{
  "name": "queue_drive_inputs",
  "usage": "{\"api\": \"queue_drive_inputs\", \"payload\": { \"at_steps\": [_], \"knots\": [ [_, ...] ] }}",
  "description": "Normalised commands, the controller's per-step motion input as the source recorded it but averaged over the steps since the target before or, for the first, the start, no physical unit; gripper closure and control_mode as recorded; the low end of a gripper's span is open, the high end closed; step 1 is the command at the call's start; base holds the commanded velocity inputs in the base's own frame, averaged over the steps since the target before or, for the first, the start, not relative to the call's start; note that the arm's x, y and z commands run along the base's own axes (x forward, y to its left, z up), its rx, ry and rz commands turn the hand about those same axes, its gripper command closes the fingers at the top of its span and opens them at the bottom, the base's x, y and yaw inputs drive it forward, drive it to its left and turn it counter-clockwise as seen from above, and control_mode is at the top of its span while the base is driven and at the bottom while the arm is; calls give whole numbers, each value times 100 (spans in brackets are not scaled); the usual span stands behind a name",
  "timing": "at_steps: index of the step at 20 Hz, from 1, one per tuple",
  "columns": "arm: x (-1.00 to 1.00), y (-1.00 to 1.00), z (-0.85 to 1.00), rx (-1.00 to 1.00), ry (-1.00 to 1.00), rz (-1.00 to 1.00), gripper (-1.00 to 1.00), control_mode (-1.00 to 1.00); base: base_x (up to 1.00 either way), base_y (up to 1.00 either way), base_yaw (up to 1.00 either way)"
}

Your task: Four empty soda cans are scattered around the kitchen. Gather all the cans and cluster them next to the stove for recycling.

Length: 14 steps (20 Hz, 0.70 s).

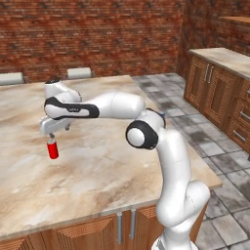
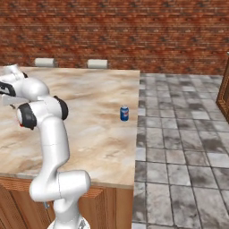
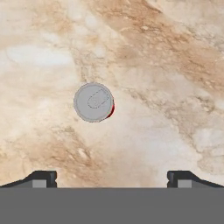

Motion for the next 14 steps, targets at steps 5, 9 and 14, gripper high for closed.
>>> {"api": "queue_drive_inputs", "payload": {
  "at_steps": [5,9,14],
  "knots": [
    [6,11,-10,-2,-6,0,-100,-100,0,0,0],
    [4,15,0,0,-1,0,-100,-100,0,0,0],
    [9,14,-5,0,0,0,-100,-100,0,0,0]
  ]
}}
